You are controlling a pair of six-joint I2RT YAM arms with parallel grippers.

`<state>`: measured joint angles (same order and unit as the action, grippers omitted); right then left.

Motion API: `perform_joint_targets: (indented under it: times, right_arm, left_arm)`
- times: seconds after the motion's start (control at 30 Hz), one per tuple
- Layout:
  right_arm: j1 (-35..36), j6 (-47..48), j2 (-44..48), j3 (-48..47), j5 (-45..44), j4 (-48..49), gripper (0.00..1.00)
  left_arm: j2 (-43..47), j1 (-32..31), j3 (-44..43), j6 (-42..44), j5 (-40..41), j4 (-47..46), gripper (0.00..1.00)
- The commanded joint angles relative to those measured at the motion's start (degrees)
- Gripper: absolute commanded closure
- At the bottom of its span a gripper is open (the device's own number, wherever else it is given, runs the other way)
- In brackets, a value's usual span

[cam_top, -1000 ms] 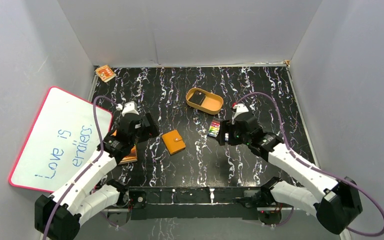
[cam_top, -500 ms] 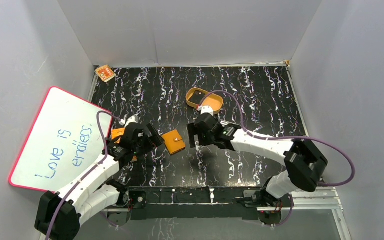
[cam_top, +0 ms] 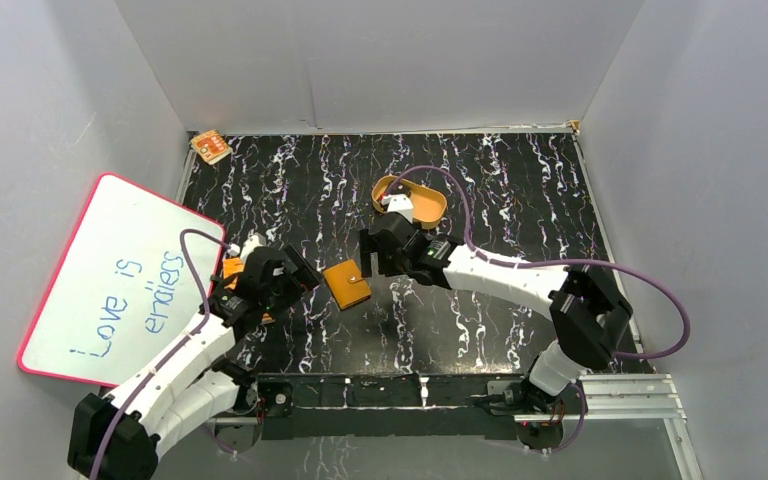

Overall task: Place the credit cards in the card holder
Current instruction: Move the card holder to the center of the board.

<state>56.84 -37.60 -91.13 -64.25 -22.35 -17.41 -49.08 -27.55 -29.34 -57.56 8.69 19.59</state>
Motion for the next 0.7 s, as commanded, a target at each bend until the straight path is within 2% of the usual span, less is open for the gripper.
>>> perform_joint_targets:
  times: [0.0, 0.23, 0.4, 0.47, 0.67]
  right_arm:
    - [-0.07, 4.71, 1.58, 1.89, 6.5, 11.22, 0.08]
    - [-0.08, 1.79, -2.69, 1.96, 7.83, 14.04, 0.17]
    - [-0.07, 0.87, -6.39, -0.05, 11.19, 13.15, 0.38]
    - [-0.29, -0.34, -7.41, 0.52, 12.05, 13.87, 0.43]
    - [-2.22, -3.72, -9.37, 3.49, 17.14, 16.6, 0.46]
  left_arm:
    - [0.14, -0.05, 1.24, -1.67, -1.95, -1.73, 0.06]
    - [-5.14, 0.04, 2.11, -4.08, -8.52, -7.57, 0.11]
    - [-8.69, 0.13, 1.45, -5.57, -10.52, -11.0, 0.14]
    - [-10.12, 0.13, 1.13, -5.67, -9.96, -11.11, 0.17]
    - [-14.79, 0.55, 0.94, -5.01, -10.37, -12.72, 0.25]
